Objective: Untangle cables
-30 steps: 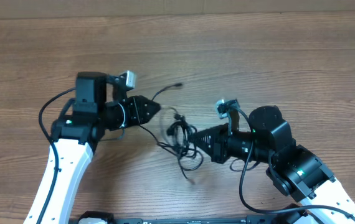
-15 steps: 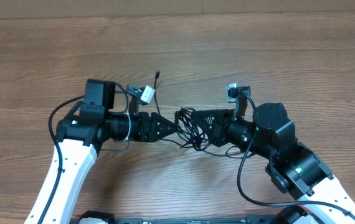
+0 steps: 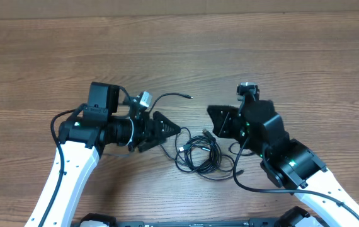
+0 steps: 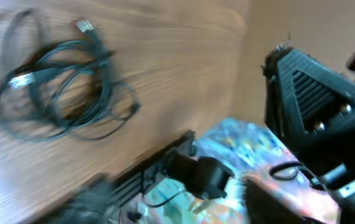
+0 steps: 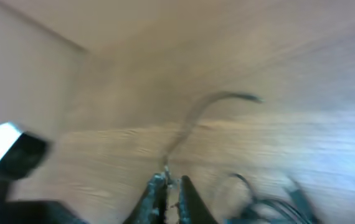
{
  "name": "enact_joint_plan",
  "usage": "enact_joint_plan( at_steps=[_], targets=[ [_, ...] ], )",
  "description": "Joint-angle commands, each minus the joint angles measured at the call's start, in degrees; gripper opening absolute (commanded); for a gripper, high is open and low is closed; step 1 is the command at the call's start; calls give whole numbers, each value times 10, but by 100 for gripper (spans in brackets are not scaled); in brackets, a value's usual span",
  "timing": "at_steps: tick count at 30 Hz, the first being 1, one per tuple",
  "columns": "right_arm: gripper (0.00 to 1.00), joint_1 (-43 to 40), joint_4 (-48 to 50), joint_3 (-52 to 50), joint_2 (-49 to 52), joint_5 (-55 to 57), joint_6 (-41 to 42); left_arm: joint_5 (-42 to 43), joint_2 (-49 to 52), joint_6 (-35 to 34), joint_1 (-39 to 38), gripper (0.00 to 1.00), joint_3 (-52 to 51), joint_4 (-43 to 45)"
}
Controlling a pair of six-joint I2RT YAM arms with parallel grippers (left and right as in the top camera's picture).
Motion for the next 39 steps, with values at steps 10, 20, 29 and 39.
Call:
enact_joint_plan(
  at_steps=[10,20,29,39],
  targets=[
    [46,-2,-289,68,-63,140,77,-254,6,-131,-163,71,-3,9],
    [100,-2,-464,170,-210,246,194,-349,120,-455,-359,58,-3,127],
    [100,-2,-527,168,-231,245,194,-323,249,-596,-421,42,-3,193],
    [100,-2,-559,168,-231,241,193,-327,322,-596,-425,32,-3,278]
  ],
)
